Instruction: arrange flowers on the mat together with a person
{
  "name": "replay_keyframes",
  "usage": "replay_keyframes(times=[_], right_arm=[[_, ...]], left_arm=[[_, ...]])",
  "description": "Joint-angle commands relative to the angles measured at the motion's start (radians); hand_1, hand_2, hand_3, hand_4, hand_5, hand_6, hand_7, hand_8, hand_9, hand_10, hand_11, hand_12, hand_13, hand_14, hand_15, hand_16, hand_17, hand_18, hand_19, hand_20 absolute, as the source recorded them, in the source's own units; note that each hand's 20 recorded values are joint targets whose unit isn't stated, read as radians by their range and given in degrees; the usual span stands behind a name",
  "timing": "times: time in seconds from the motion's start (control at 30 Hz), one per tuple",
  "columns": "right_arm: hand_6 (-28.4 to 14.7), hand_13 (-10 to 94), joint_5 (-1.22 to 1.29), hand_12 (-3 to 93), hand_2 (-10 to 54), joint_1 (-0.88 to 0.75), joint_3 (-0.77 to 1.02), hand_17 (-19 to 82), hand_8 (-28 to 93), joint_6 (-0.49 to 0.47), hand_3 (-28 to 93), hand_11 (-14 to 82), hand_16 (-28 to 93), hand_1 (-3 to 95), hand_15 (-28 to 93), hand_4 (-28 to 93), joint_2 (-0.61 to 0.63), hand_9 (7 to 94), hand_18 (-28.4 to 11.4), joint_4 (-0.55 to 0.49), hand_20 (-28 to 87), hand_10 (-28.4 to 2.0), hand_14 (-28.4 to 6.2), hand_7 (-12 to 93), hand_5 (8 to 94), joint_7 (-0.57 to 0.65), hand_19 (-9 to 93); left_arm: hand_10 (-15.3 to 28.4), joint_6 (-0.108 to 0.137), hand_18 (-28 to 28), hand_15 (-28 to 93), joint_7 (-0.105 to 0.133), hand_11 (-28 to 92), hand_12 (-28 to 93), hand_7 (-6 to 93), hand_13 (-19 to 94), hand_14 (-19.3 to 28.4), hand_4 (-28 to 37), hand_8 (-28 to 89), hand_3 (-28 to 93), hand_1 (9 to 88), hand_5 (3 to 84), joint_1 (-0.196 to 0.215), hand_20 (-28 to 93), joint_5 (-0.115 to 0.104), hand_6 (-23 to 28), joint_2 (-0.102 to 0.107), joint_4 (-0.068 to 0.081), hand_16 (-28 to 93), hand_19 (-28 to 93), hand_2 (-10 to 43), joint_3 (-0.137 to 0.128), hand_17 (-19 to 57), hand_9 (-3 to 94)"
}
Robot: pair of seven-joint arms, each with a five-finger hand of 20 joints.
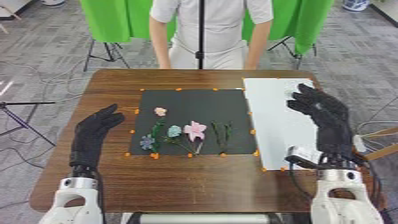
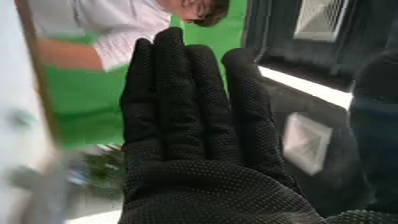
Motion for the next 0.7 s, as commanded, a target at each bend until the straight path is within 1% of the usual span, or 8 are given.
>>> replay_keyframes(times=[0.03,0.07,0.17,0.23,0.33,0.47,0.5,0.7], right_arm=[[0.4,66,-0.558,13.9,-9.5,0.304,-0.058,34,-9,0.274,71,10.0,16,27.7,20,-18,0.217,66.1,-13.6,0.074,47,-12.5,-9.7,14,58.8,0.398,39],[0.5,68,-0.677,14.4,-9.5,0.352,-0.088,34,-10,0.272,70,11.2,16,29.1,21,-18,0.242,68.0,-13.7,0.099,48,-12.1,-9.4,15,60.1,0.502,42],[1.5,75,-0.890,17.4,-9.5,0.434,-0.121,35,-10,0.123,71,16.5,22,32.9,22,-19,0.312,74.8,-14.7,0.143,47,-11.1,-8.4,16,64.5,0.668,51],[1.5,77,-0.964,18.1,-9.5,0.484,-0.149,35,-10,0.041,71,18.1,24,33.5,23,-20,0.346,76.4,-15.2,0.183,47,-11.0,-8.6,16,65.0,0.714,54],[1.6,78,-1.041,19.0,-9.5,0.603,-0.267,34,-9,0.017,70,19.2,27,34.6,26,-22,0.385,76.9,-15.9,0.289,47,-10.9,-8.1,16,65.3,0.797,57],[2.4,79,-1.102,19.5,-9.5,0.660,-0.326,35,-10,-0.131,70,19.8,29,37.5,28,-22,0.417,77.8,-16.4,0.360,46,-10.6,-7.6,16,66.8,0.842,58],[2.4,79,-1.093,19.5,-9.5,0.670,-0.336,35,-10,-0.168,70,19.5,29,37.5,28,-22,0.424,77.7,-16.4,0.373,46,-10.5,-7.6,16,66.8,0.850,58],[2.2,78,-1.124,17.9,-9.5,0.740,-0.427,35,-10,-0.243,70,15.7,29,37.2,26,-22,0.444,74.5,-16.1,0.476,44,-11.0,-7.5,15,64.2,0.858,57]], left_arm=[[15.1,0.003,13.5,16,0.000,18,14,9.6,43,18.6,-26.4,-5,67,21.3,52.0,0.009,20,0.000,6.2,-0.010,0.001,1,9,4.4,0.001,9.2,51.6],[15.1,-0.005,13.5,16,0.003,18,14,9.6,43,18.7,-26.3,-5,67,21.3,52.0,0.007,20,0.001,6.2,-0.012,0.003,1,9,4.4,0.000,9.2,51.6],[15.1,-0.010,13.5,16,0.000,18,14,9.6,43,18.8,-26.0,-5,67,21.5,52.0,0.010,20,0.005,6.2,-0.013,0.000,1,9,4.0,0.000,9.2,51.6],[15.0,-0.009,13.4,16,0.000,17,14,9.6,43,18.8,-25.8,-5,67,21.6,51.9,0.012,20,0.004,6.2,-0.012,-0.002,1,9,3.9,-0.002,9.2,51.4],[15.0,0.000,13.4,16,0.003,17,14,9.6,43,18.8,-25.6,-5,67,21.7,51.8,0.016,20,0.002,6.1,-0.011,-0.003,1,9,3.7,-0.004,9.2,51.2],[14.9,-0.001,13.5,15,0.002,17,14,9.5,42,18.9,-25.4,-5,67,21.7,51.6,0.026,20,0.002,6.1,-0.011,-0.010,1,9,3.6,-0.007,9.2,51.1],[15.0,-0.004,13.4,15,0.002,17,14,9.5,42,18.9,-25.3,-5,67,21.7,51.6,0.019,20,0.003,6.1,-0.008,-0.005,1,9,3.5,-0.006,9.2,51.1],[15.1,-0.006,13.1,15,0.007,17,14,9.5,43,19.3,-25.1,-5,67,21.7,51.7,0.012,20,0.003,6.1,-0.003,-0.005,1,8,3.3,-0.006,9.5,51.2]])
